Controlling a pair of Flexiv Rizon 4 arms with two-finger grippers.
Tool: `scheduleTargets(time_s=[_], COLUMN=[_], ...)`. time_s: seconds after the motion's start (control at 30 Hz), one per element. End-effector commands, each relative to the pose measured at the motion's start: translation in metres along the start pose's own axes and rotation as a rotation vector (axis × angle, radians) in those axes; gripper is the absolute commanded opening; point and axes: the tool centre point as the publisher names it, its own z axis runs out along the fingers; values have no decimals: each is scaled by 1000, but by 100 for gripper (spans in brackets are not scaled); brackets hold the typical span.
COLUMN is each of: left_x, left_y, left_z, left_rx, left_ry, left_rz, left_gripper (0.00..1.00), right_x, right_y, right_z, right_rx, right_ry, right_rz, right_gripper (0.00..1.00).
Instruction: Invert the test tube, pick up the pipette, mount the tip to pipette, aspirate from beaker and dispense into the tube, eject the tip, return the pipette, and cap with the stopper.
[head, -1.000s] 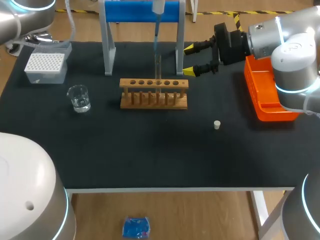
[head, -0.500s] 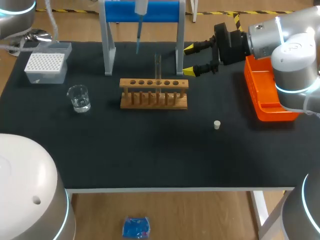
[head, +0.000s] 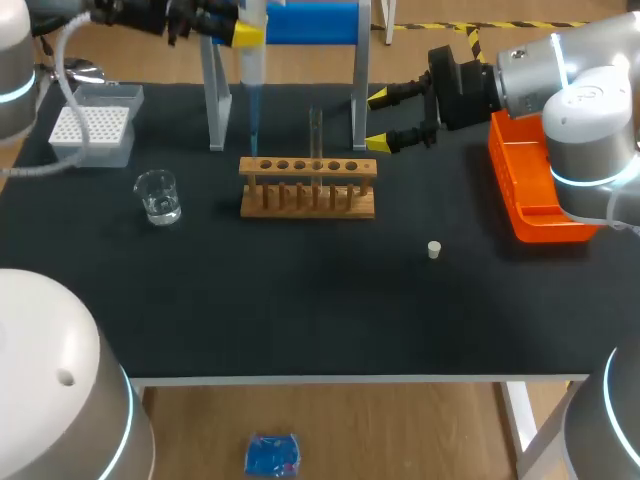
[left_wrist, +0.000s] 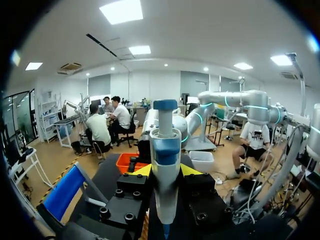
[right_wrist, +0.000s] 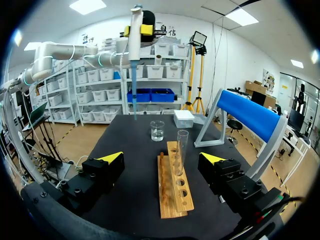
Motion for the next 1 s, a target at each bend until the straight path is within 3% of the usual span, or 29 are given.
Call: scheduleTargets(time_s=[0.03, 0.33, 1.0], left_x=[30, 50, 61], left_y=[7, 16, 23], left_z=[10, 43, 93], left_rx=[26, 63, 81], left_ry=[-156, -166, -154], left_rz=[-5, -12, 20], left_gripper=[0, 0, 0], right_x=[0, 0, 0], right_y=[0, 0, 0], right_z=[0, 0, 0], right_rx=[1, 1, 1], right_ry=[1, 1, 1], right_rz=[-1, -1, -1], right_gripper=[100, 100, 100])
